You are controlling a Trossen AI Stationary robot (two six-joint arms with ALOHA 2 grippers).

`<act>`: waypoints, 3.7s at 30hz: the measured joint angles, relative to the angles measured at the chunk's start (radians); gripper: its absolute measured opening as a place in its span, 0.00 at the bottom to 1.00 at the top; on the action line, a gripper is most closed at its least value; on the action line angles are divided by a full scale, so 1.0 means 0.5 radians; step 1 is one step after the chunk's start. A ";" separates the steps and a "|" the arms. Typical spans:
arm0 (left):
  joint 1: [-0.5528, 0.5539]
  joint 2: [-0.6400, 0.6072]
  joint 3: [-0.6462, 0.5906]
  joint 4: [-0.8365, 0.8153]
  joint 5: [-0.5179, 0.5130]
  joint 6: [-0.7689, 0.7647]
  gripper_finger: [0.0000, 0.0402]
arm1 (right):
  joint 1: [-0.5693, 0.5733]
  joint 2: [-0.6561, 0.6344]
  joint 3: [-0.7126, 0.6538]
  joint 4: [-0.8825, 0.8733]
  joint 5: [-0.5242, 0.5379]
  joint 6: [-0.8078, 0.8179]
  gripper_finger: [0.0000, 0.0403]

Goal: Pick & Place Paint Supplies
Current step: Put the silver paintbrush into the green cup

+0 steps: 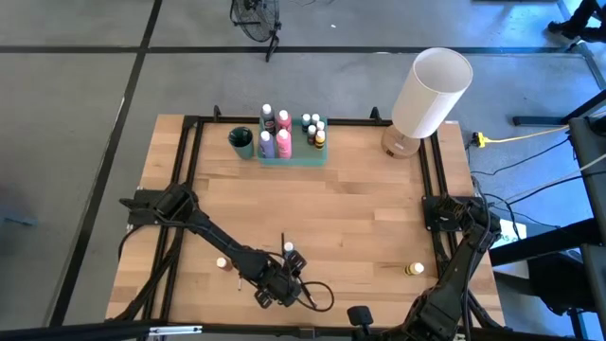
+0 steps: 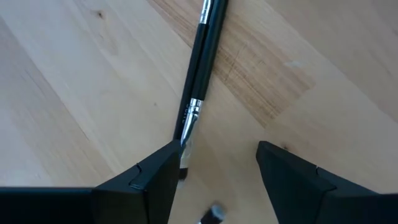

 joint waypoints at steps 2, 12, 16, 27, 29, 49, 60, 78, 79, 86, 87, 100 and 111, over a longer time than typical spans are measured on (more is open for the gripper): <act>-0.001 0.000 -0.002 -0.001 0.006 -0.002 0.51 | 0.000 0.000 0.000 0.000 -0.001 0.000 0.39; -0.002 0.000 -0.002 -0.012 0.005 0.001 0.49 | 0.000 0.000 0.000 0.000 -0.001 0.000 0.39; -0.007 0.001 -0.004 0.034 -0.051 0.138 0.49 | 0.000 0.000 0.000 0.000 -0.001 0.000 0.39; 0.077 0.001 -0.003 0.015 0.076 0.094 0.49 | 0.000 0.000 0.000 0.000 -0.001 0.000 0.39; 0.067 0.001 -0.003 0.040 0.033 0.139 0.49 | 0.000 0.000 0.000 0.000 -0.001 0.000 0.39; 0.094 0.012 0.001 0.022 0.073 -0.017 0.49 | 0.001 0.000 0.000 -0.014 0.019 -0.001 0.39; 0.095 0.011 0.000 -0.100 0.176 -0.214 0.49 | 0.001 0.000 0.000 -0.014 0.022 -0.001 0.39; 0.081 0.011 -0.004 -0.103 0.215 -0.193 0.49 | 0.001 0.000 0.000 -0.014 0.021 -0.001 0.39; 0.081 0.011 -0.004 -0.097 0.214 -0.161 0.49 | 0.001 0.000 0.000 -0.014 0.021 -0.001 0.39; 0.107 0.011 -0.005 -0.066 0.253 -0.060 0.49 | 0.002 0.000 0.000 -0.014 0.021 -0.001 0.39; 0.112 0.011 -0.005 -0.065 0.278 -0.060 0.49 | 0.001 0.000 0.000 -0.014 0.021 -0.001 0.39; 0.087 0.012 -0.004 -0.080 0.305 -0.197 0.49 | 0.001 0.000 0.000 -0.014 0.021 -0.001 0.39; 0.051 0.012 -0.005 -0.048 0.363 -0.261 0.49 | 0.002 0.000 0.000 -0.014 0.021 -0.001 0.39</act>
